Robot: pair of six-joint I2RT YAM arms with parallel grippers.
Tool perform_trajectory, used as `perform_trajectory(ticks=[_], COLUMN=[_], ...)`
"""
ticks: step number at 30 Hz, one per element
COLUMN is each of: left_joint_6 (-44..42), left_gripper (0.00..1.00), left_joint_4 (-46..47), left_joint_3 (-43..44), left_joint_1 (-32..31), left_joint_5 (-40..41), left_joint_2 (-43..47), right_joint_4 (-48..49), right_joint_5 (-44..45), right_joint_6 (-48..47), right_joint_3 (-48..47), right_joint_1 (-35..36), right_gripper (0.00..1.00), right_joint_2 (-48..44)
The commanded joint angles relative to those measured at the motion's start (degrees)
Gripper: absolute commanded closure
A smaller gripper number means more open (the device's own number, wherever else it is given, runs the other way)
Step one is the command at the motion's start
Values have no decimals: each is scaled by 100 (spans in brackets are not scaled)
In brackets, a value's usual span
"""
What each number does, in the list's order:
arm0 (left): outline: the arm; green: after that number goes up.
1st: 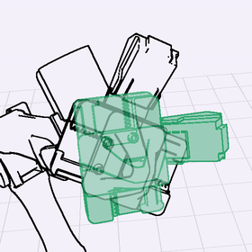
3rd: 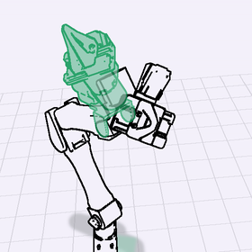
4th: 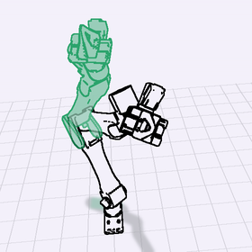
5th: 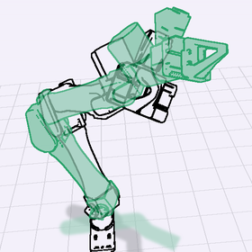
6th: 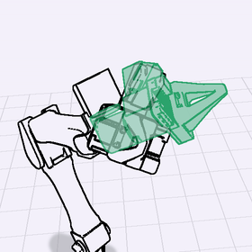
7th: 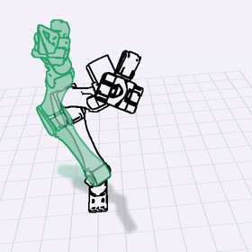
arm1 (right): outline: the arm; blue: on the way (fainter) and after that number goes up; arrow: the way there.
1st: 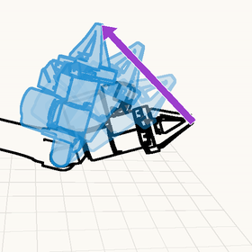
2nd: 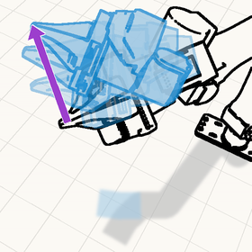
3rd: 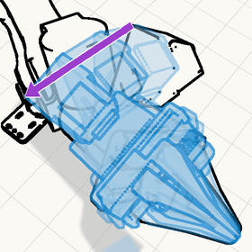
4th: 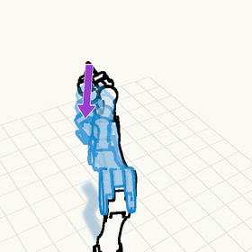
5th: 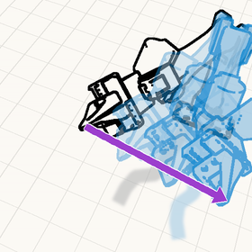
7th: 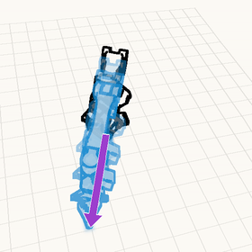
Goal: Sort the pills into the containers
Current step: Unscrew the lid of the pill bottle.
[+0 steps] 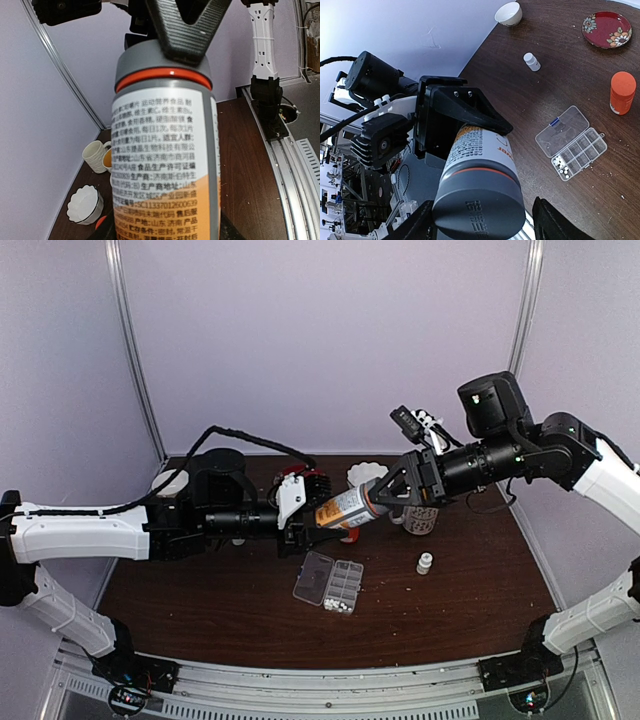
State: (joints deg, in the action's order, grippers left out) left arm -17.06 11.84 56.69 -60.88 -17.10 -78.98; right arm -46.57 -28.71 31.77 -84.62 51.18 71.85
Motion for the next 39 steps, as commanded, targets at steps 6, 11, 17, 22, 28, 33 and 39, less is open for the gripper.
perform_trajectory(ticks=[6,11,17,22,28,33,39], left_joint_6=[-52,-34,26,86,250,451,643], left_gripper=[93,93,93,93,93,93,93], left_joint_4=[223,209,229,263,419,694,794], left_joint_3=[159,145,115,67,-35,-158,-185], left_joint_1=[7,11,6,8,11,12,10], left_joint_5=[-8,-35,-109,-126,-168,-277,-398], left_joint_2=[63,88,119,152,175,167,102], right_joint_4=[-81,-441,-200,-416,-368,363,2183], right_joint_5=[-150,-139,-363,-1217,-749,-121,137], right_joint_6=[-214,-1191,-4271,-7502,-10113,-11332,-11956], right_joint_3=[-313,-560,-404,-309,-36,499,1386], right_joint_1=[109,198,279,279,279,279,223], right_gripper=[60,75,75,66,80,78,82], right_joint_2=[165,277,35,-112,-263,-569,-1093])
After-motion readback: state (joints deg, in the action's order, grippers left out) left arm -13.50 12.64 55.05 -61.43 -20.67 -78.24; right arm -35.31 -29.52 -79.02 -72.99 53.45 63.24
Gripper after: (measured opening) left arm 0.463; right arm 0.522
